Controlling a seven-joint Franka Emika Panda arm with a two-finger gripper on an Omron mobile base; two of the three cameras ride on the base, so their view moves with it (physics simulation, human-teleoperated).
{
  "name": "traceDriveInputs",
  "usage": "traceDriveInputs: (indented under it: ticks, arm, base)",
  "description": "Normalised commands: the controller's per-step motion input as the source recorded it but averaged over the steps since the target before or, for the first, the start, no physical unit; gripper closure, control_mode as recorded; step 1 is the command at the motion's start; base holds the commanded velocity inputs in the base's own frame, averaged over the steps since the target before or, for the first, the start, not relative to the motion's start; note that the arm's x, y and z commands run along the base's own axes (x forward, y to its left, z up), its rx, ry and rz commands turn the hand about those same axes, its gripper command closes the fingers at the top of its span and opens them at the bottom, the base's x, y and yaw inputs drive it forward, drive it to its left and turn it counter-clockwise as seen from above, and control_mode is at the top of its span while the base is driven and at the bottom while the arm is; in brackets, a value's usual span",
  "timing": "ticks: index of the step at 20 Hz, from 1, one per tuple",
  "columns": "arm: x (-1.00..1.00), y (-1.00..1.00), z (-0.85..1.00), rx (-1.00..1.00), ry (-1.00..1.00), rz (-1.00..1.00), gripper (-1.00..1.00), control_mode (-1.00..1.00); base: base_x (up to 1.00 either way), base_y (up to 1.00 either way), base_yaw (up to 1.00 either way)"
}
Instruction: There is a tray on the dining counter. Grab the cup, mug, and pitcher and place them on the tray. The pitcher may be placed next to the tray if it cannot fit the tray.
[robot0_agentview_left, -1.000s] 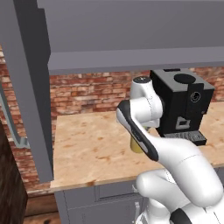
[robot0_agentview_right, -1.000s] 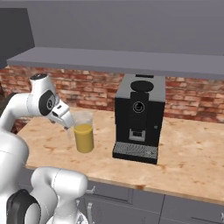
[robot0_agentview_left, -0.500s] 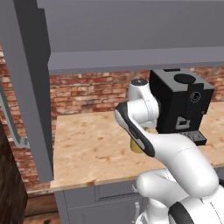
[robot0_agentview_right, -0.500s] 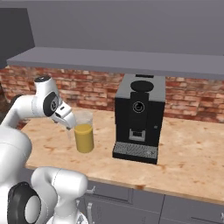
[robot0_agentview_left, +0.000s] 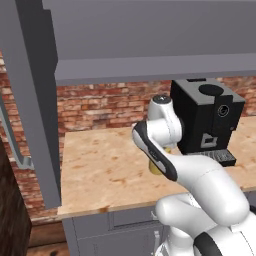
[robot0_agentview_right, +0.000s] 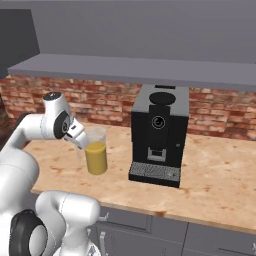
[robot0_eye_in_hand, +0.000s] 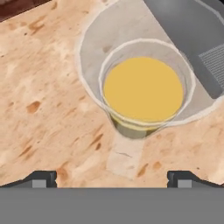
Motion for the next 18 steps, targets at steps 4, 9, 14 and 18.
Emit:
traceDriveInputs:
  ticks: [4, 9, 14, 18]
  arm:
    - [0.05, -0.19, -0.05, 0.02, 0.0, -0.02, -1.0, -1.0]
    - [0.09, -0.1, -0.02, 0.0, 0.0, -0.07, -1.0, -1.0]
    - [0.04, 0.0, 0.0, 0.0, 0.0, -0.05, -1.0, -1.0]
    - [0.15, 0.0, -0.02, 0.0, 0.0, -0.05, -1.0, -1.0]
  base:
    - [0.0, 0.0, 0.0]
    - [0.0, 0.0, 0.0]
    - [0.0, 0.0, 0.0]
    - [0.0, 0.0, 0.0]
